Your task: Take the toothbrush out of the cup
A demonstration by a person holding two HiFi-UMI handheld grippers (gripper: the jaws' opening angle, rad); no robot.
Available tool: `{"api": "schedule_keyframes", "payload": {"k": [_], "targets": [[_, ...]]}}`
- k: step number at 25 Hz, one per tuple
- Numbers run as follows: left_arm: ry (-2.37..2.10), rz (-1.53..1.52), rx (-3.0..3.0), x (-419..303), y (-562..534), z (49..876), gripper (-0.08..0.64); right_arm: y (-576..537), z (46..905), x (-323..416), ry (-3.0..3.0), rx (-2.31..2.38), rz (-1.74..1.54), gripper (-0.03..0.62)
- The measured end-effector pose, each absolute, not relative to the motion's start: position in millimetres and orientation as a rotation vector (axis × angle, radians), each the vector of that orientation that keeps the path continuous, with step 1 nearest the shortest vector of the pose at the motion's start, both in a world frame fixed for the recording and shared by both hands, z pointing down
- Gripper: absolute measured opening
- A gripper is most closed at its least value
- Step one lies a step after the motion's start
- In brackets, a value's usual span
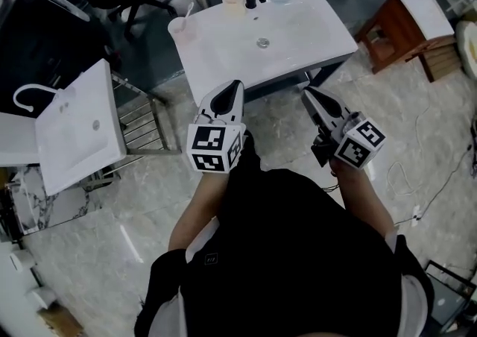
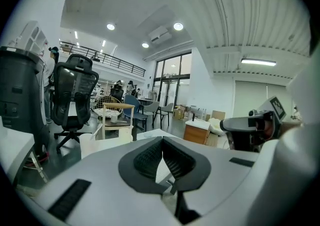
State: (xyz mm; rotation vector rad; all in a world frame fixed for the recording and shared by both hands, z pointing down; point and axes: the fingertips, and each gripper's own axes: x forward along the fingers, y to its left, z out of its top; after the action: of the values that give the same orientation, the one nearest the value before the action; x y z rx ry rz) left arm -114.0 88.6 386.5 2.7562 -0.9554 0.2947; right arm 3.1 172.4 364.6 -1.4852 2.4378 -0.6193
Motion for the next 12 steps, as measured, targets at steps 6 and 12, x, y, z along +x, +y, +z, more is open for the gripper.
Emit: {"api": "schedule_keyframes", "payload": {"k": [6,12], "targets": [[-0.943,0.308,2.762,-110,-9,389,0.015,73,361,-2,2.456,-1.452,-0.631,0.028],[-0.979,0.309,2.742,-118,-81,388,0.015,1,357,-11,2.482,-1.414,-0.635,0.028]]}}
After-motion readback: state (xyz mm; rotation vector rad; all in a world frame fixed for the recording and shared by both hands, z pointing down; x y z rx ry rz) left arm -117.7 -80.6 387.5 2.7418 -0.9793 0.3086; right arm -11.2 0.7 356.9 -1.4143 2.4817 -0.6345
